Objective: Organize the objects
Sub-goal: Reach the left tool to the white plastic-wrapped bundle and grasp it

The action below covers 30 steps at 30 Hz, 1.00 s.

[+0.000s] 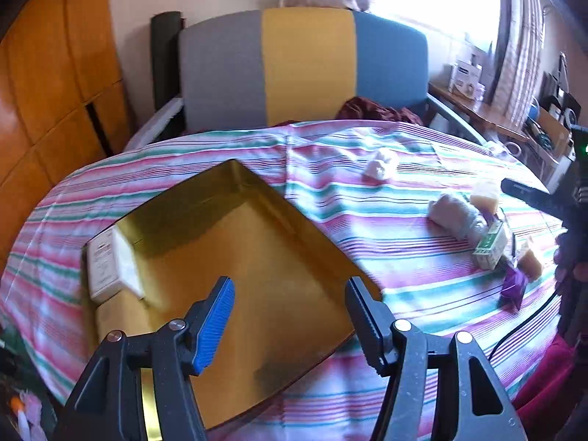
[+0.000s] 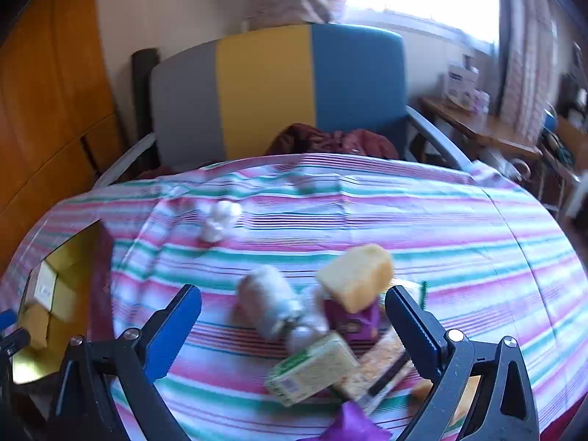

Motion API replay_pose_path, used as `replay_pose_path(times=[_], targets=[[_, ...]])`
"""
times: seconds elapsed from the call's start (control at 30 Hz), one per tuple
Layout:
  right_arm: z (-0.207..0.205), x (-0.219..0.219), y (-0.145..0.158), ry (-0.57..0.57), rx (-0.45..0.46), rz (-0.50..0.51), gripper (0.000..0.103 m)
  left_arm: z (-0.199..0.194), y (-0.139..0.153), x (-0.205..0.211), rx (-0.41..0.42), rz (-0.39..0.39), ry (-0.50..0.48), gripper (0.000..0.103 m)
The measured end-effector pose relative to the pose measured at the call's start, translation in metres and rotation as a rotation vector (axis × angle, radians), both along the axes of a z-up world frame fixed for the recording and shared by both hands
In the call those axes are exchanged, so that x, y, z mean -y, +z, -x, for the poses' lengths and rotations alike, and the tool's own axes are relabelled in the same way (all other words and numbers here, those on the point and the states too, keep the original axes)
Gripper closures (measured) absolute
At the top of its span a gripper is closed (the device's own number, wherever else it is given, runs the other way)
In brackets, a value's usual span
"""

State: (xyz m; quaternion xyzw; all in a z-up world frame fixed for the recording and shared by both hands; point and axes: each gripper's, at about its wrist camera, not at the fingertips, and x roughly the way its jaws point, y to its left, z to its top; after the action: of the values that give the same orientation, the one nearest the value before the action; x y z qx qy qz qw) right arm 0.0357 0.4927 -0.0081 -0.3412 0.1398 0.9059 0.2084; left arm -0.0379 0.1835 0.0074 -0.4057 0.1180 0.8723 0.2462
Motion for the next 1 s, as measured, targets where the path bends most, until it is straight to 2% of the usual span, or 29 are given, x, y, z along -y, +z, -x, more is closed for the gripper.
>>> replay_pose_path(times=[0.2,0.37,0.47,0.63,0.8,0.9,1.0], targets=[[-0.011,-0.029,-0.006,-0.104,-0.026,0.116,0.002,0.029,0.002,-0.054,0.087,-0.045,-0.059,0.040],[-0.020,-0.040,-0.007,-0.138,-0.052,0.191,0.001,0.057,-0.006,-0.106,0.141,-0.045,-0.096,0.040],[-0.021,-0.044,-0.010,-0.148,-0.047,0.218,0.001,0.074,-0.013,-0.142,0.129,-0.015,-0.120,0.040],[-0.030,-0.054,-0.006,-0.176,-0.094,0.271,0.001,0.107,-0.032,-0.190,0.144,0.033,-0.150,0.040],[-0.033,-0.066,-0.014,-0.197,-0.105,0.369,0.001,0.139,-0.054,-0.231,0.156,0.068,-0.151,0.040],[-0.039,-0.072,-0.014,-0.232,-0.129,0.386,0.001,0.157,-0.070,-0.251,0.153,0.100,-0.141,0.040],[-0.045,-0.078,-0.014,-0.264,-0.157,0.406,0.001,0.174,-0.092,-0.262,0.210,0.116,-0.132,0.043]])
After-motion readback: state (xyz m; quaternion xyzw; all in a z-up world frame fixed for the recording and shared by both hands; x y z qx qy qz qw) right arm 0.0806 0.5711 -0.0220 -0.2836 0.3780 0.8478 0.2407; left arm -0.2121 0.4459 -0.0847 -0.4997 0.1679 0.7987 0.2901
